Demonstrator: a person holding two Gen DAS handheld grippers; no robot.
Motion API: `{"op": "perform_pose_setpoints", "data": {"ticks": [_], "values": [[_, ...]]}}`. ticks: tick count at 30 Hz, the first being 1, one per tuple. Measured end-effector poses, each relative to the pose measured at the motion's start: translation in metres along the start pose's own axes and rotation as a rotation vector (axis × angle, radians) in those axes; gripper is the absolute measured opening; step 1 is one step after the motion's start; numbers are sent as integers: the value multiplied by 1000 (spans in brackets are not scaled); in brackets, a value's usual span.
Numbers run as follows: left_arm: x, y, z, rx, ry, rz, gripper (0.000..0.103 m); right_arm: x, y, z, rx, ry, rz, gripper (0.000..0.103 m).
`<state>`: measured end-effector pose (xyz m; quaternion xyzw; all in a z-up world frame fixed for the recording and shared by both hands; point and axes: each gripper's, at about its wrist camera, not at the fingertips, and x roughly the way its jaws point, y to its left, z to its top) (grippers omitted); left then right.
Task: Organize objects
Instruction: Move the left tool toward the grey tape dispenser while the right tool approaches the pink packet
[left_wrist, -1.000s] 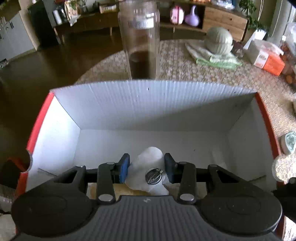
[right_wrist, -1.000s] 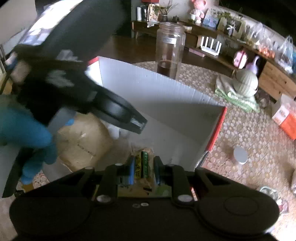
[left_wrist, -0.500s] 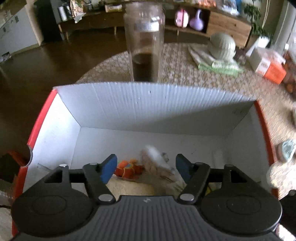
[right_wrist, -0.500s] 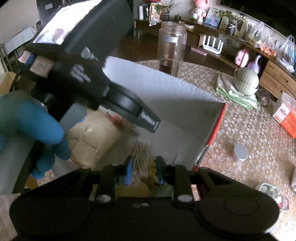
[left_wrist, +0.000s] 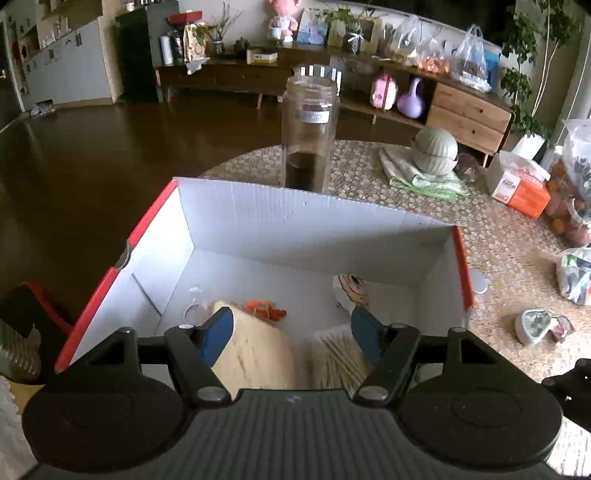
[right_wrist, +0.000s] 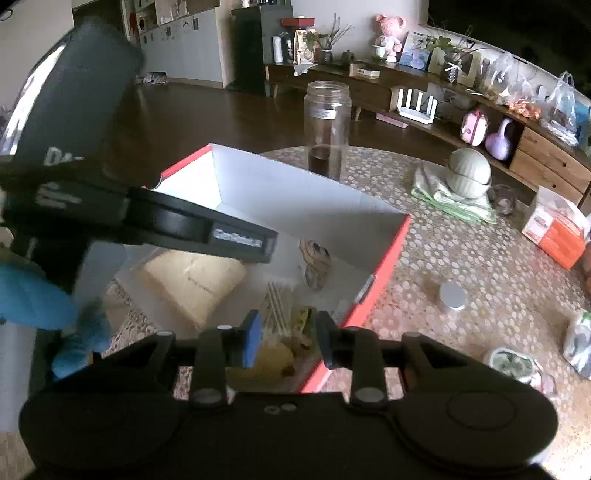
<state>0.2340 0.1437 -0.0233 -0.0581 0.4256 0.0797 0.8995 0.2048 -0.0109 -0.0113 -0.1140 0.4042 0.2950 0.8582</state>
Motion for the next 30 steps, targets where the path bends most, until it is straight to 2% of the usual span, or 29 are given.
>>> {"op": "perform_pose_setpoints", "data": {"ticks": [8, 10, 12, 13, 23, 30], "values": [[-28, -10, -22, -4, -17, -11, 71, -32, -9, -16, 22, -25, -1, 34], [-33, -14, -26, -3, -20, -12, 78, -42, -11, -19, 30, -39, 5, 38], [-40, -18, -31, -3, -31, -12, 79, -52, -14, -24, 35, -58, 9, 57], [-43, -20, -33, -1, -35, -13, 79, -57, -15, -27, 33, -69, 11, 60], [-56, -46, -56, 14, -33, -38, 79, -94, -35, -50, 20, -103, 6, 72], [-64, -63, -73, 40, -32, -73, 83, -116, -59, -68, 6, -121, -38, 78]]}}
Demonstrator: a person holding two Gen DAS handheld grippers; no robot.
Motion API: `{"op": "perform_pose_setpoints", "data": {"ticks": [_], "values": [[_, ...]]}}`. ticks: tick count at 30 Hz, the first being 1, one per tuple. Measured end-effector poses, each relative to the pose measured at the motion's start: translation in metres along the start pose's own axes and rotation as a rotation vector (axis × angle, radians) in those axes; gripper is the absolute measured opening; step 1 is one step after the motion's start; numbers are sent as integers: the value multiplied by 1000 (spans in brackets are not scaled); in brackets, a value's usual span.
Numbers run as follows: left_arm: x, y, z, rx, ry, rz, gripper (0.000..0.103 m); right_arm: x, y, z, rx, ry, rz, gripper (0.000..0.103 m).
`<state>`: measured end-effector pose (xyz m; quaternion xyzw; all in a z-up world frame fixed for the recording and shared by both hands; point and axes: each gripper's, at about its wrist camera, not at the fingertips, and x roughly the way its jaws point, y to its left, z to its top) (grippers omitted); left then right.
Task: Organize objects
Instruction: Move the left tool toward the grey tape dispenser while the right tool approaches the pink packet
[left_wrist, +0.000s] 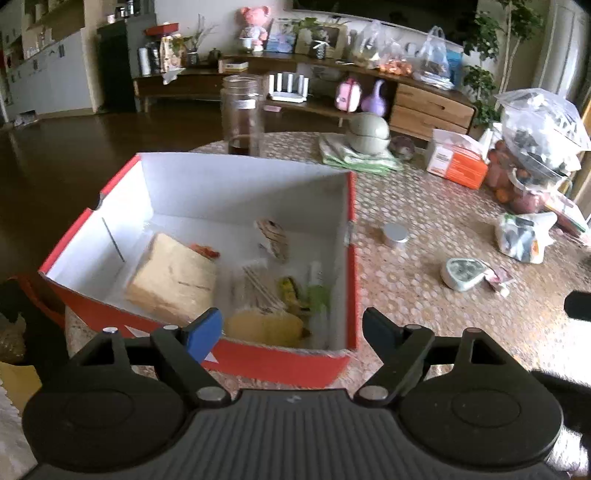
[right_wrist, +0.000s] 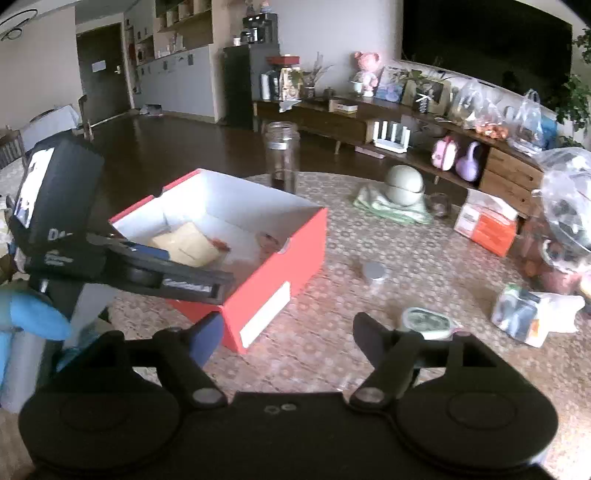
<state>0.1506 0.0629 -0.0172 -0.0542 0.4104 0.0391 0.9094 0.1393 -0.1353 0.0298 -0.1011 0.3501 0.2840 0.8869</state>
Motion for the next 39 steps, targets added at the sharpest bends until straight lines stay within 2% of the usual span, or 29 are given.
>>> {"op": "perform_pose_setpoints", "data": {"ticks": [8, 9, 10, 15, 21, 26, 29, 34, 37, 39], "values": [[-3, -16, -7, -10, -7, -62, 89, -16, -40, -17, 17, -1, -53, 79], [-2, -19, -8, -11, -6, -67, 92, -17, -44, -19, 22, 1, -59, 79], [-2, -22, -8, -9, -8, -71, 103, -18, -49, -22, 26, 4, -65, 79], [-1, -41, -11, 16, -26, -101, 103, -21, -73, -30, 49, 12, -88, 79], [2, -73, -16, 123, -41, -161, 103, -19, -103, -32, 66, 11, -133, 79], [14, -96, -14, 170, -34, -208, 103, -6, -131, -32, 80, 24, -165, 79], [28, -110, -10, 184, -20, -208, 103, 7, -149, -33, 89, 37, -183, 79], [55, -141, 0, 276, -21, -194, 103, 38, -175, -42, 80, 76, -202, 79], [76, -157, 11, 304, -20, -198, 103, 58, -183, -50, 46, 108, -198, 79], [96, -171, 16, 362, -3, -197, 103, 69, -186, -55, 13, 122, -191, 78]]}}
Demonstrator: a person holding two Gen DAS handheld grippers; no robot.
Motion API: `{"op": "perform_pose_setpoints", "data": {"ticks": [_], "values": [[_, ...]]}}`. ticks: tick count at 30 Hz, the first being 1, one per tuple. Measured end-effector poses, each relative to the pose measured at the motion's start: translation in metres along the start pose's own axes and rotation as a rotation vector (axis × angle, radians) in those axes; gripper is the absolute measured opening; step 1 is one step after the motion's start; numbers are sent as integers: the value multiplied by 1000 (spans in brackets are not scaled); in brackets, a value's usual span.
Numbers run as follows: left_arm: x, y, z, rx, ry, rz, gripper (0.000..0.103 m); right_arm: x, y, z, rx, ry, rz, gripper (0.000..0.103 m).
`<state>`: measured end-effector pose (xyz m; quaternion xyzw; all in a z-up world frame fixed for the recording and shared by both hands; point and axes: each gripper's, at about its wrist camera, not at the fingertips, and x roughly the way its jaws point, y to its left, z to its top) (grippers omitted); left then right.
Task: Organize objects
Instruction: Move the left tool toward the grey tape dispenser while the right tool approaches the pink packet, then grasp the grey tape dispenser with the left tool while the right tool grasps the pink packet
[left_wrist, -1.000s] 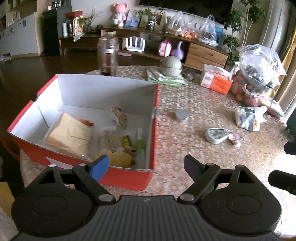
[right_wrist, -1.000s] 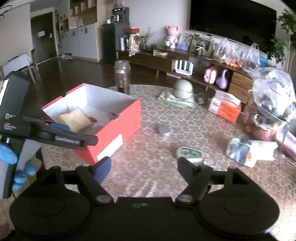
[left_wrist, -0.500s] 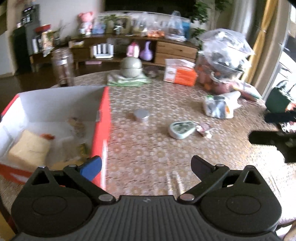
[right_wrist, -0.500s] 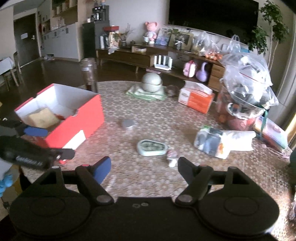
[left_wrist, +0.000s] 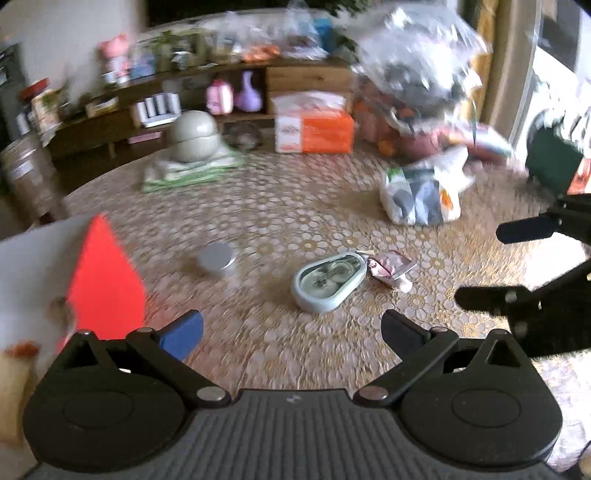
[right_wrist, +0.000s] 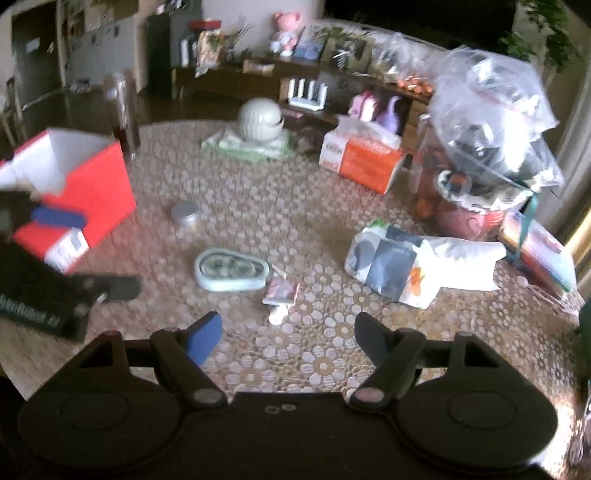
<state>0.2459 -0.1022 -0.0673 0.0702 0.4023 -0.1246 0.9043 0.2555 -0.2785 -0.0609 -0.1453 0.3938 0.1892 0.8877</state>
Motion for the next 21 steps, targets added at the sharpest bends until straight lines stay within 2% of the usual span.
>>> {"op": "perform_pose_setpoints", "data": {"ticks": [4, 8, 14, 19, 21], "values": [[38, -15, 6, 99, 47, -4, 103, 20, -7, -1, -40, 21, 12, 77], [67, -26, 8, 172, 61, 11, 103, 39, -27, 8, 30, 36, 39, 73], [90, -17, 11, 139, 49, 32, 100, 68, -35, 11, 98, 79, 152, 63], [97, -16, 12, 138, 28, 9, 97, 82, -35, 11, 134, 88, 155, 54], [97, -17, 11, 139, 12, 6, 93, 84, -34, 12, 153, 84, 158, 45]]}}
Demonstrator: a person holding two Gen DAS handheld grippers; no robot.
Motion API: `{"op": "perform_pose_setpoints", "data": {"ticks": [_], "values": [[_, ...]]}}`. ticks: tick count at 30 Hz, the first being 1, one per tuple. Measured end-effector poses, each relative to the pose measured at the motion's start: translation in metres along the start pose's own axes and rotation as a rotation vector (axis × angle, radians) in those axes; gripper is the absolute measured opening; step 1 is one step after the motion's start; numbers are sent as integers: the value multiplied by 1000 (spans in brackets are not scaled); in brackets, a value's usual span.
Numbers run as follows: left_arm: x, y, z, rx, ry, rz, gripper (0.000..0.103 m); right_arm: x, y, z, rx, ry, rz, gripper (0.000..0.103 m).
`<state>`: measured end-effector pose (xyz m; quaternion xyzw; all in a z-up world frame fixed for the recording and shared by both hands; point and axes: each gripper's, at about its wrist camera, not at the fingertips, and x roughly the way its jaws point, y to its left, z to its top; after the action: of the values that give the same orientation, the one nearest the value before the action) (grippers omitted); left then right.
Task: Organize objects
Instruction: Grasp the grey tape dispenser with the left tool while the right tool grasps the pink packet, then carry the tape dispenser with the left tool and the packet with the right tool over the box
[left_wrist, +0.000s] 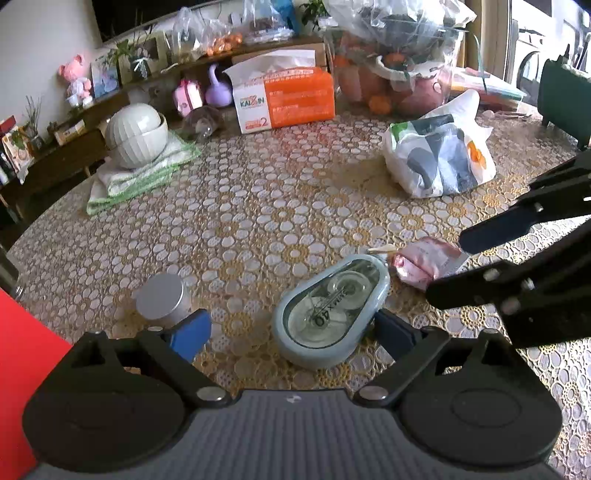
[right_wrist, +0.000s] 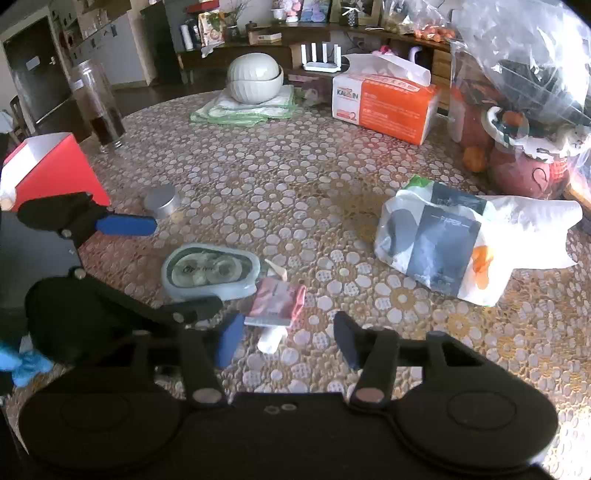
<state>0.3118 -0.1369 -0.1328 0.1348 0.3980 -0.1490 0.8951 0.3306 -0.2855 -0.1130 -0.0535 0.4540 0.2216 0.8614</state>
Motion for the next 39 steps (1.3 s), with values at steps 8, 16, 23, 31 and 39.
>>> {"op": "perform_pose_setpoints", "data": {"ticks": [8, 16, 23, 31, 39], "values": [[-6, -12, 0, 27, -13, -45, 57, 11, 1, -1, 65, 11, -16, 27], [-23, -2, -9, -120, -15, -46, 56, -2, 4, -8, 113, 6, -19, 26], [-62, 10, -40, -305, -41, -93, 56, -26, 22, -14, 139, 25, -21, 26], [-139, 37, -53, -371, -144, -110, 56, -71, 75, 4, 105, -40, 8, 26], [-210, 99, -77, -447, -246, -33, 56, -94, 159, 45, -11, -97, 50, 26]]}}
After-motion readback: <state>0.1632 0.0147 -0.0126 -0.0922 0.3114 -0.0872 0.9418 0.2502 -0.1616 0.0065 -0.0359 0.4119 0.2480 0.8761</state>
